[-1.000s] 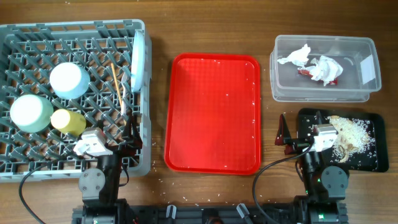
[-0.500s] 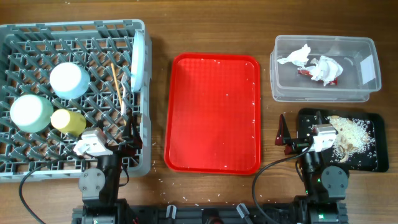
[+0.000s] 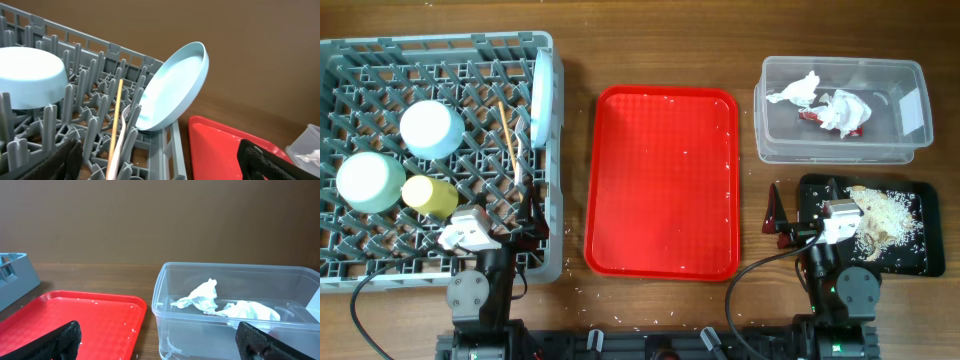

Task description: Sort waste into correct bins and load items into the dishwasher rack

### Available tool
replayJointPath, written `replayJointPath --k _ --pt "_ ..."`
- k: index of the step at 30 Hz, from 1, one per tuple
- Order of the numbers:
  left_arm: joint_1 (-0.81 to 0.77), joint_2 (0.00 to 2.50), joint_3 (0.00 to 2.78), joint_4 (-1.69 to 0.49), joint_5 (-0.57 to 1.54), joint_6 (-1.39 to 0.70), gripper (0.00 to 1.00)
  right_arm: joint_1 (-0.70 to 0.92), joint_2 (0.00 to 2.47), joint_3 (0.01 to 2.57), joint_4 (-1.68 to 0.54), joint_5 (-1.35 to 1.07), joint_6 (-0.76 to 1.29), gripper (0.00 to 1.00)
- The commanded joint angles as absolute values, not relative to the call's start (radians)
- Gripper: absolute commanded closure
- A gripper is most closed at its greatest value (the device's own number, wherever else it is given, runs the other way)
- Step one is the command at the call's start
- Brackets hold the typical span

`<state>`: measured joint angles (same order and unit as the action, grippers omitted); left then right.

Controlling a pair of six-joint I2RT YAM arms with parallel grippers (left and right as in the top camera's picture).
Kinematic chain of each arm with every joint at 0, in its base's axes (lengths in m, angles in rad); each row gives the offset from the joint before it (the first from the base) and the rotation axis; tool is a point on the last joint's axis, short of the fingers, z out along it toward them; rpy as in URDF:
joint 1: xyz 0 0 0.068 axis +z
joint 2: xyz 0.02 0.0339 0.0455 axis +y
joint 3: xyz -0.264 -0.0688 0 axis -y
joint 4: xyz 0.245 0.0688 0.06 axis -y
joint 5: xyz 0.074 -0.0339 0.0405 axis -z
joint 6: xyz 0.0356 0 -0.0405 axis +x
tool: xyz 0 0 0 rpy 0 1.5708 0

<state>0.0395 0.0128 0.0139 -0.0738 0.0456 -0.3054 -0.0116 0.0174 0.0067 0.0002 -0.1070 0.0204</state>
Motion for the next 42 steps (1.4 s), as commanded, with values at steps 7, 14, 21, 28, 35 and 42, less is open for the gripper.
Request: replayJointPath --k 7,14,21,28,35,42 --pt "0.041 0.003 0.006 -0.076 0.039 -0.069 0.0 -0.008 0.004 0.005 0.004 -0.101 0.01 0.0" --pt "0.041 0.003 0.006 -0.074 0.07 0.052 0.0 -0.008 0.004 0.005 0.004 -0.101 0.01 0.0" --pt "0.041 0.003 0.006 -0.073 0.066 0.045 0.0 -0.008 0.004 0.005 0.004 -0.101 0.01 0.0" --pt "0.041 0.003 0.006 -0.072 0.066 0.045 0.0 -0.008 0.004 0.005 0.004 -0.101 0.01 0.0" --pt "0.041 0.003 0.006 -0.072 0.066 0.045 0.0 -0.008 0.004 0.005 0.004 -0.101 0.01 0.0" --pt "0.041 0.003 0.006 -0.072 0.066 0.045 0.0 -0.008 0.004 0.005 0.004 -0.101 0.01 0.0"
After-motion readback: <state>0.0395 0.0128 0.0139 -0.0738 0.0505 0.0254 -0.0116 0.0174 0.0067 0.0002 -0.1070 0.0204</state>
